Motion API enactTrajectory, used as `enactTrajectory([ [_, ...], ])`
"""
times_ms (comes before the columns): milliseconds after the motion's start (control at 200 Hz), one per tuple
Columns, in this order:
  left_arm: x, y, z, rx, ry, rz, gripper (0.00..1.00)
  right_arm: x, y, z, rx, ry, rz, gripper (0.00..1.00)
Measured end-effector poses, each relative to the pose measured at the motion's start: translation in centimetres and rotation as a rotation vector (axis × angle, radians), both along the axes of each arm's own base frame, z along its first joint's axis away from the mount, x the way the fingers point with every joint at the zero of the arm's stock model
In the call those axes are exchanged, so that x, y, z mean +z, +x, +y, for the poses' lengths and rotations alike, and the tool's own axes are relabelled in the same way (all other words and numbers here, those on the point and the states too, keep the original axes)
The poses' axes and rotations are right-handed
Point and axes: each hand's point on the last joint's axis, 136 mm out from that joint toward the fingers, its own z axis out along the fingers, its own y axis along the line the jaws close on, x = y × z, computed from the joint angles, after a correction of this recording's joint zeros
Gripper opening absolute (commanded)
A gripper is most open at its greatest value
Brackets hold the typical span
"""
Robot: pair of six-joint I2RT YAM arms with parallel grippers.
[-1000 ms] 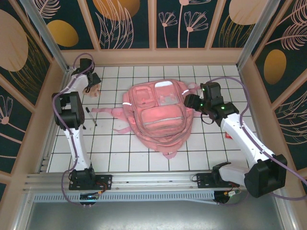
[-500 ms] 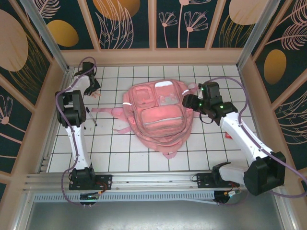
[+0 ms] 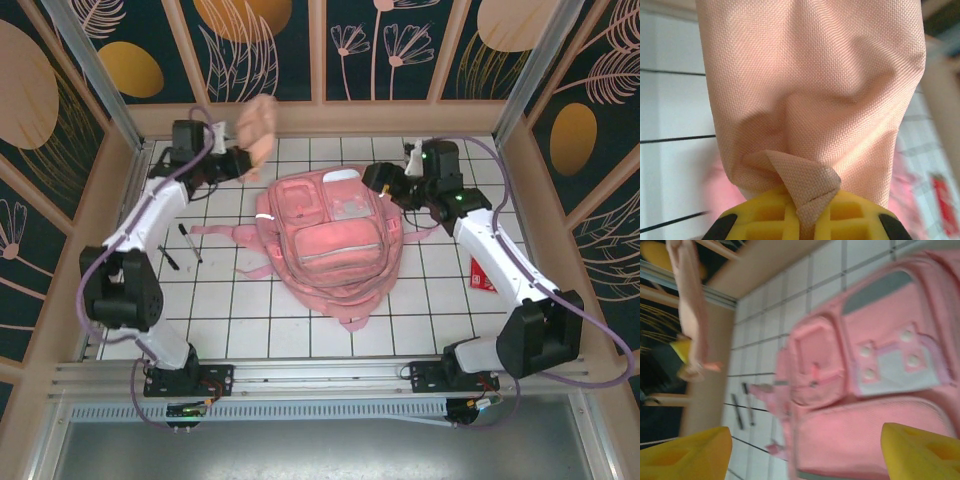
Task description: Pack the student bag
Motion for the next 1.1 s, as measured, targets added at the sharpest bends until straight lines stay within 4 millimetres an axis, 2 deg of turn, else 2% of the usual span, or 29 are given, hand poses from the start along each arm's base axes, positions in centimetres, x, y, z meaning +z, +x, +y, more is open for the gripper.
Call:
enactTrajectory([
  [75, 1.0, -3.4, -5.2, -0.154, -0.051, -0.052, 0.0, 2.0, 0.2, 0.8, 0.016, 0.1, -0.013, 0.89],
  [165, 0.5, -6.1, -9.0, -0.263, -0.087, -0.056, 0.0, 3.3, 0.3, 1.5, 0.034, 0.166, -0.025, 0.9],
  [260, -0.7, -7.7, -11.0, -0.297, -0.114, -0.025, 0.0, 3.9, 0.4, 1.8, 0.028, 0.206, -0.014, 0.89],
  [360, -1.7, -9.1, -12.8, -0.319, -0.132, 0.01, 0.0, 3.6, 0.0, 2.8, 0.023, 0.23, 0.012, 0.88],
  [541, -1.3, -12.2, -16.3, -0.371, -0.22, 0.048, 0.01, 0.5, -1.1, 5.3, -0.033, 0.2, 0.107, 0.87],
  [576, -1.2, -13.0, -16.8, -0.379, -0.238, 0.058, 0.02, -0.1, -0.9, 5.4, -0.06, 0.181, 0.118, 0.82],
  [621, -1.2, -13.8, -17.3, -0.391, -0.25, 0.063, 0.05, -0.9, -0.6, 5.2, -0.097, 0.159, 0.131, 0.65],
  [681, -1.1, -14.7, -17.9, -0.41, -0.258, 0.067, 0.09, -1.7, -0.2, 4.8, -0.127, 0.126, 0.13, 0.23],
  [706, -1.0, -15.0, -18.1, -0.417, -0.26, 0.067, 0.17, -2.0, 0.0, 4.7, -0.138, 0.117, 0.13, 0.12],
  [756, -1.2, -15.4, -18.3, -0.418, -0.261, 0.073, 0.41, -2.2, 0.2, 4.5, -0.146, 0.102, 0.121, 0.01],
  [786, -1.2, -15.4, -18.3, -0.418, -0.257, 0.069, 0.48, -2.3, 0.2, 4.4, -0.146, 0.085, 0.112, 0.0],
  [866, -1.3, -15.3, -17.8, -0.396, -0.234, 0.051, 0.58, -2.2, 0.4, 4.0, -0.135, 0.029, 0.072, 0.0],
  [936, -1.0, -15.1, -17.0, -0.366, -0.194, 0.014, 0.69, -1.5, 0.4, 3.8, -0.095, -0.031, -0.007, 0.0],
  [1006, 0.1, -14.8, -15.9, -0.326, -0.16, -0.04, 0.73, -0.3, 0.0, 3.4, -0.037, -0.099, -0.108, 0.0],
  [1101, 2.0, -14.4, -14.1, -0.281, -0.133, -0.119, 0.74, 2.4, -1.7, 3.2, 0.106, -0.204, -0.317, 0.0],
])
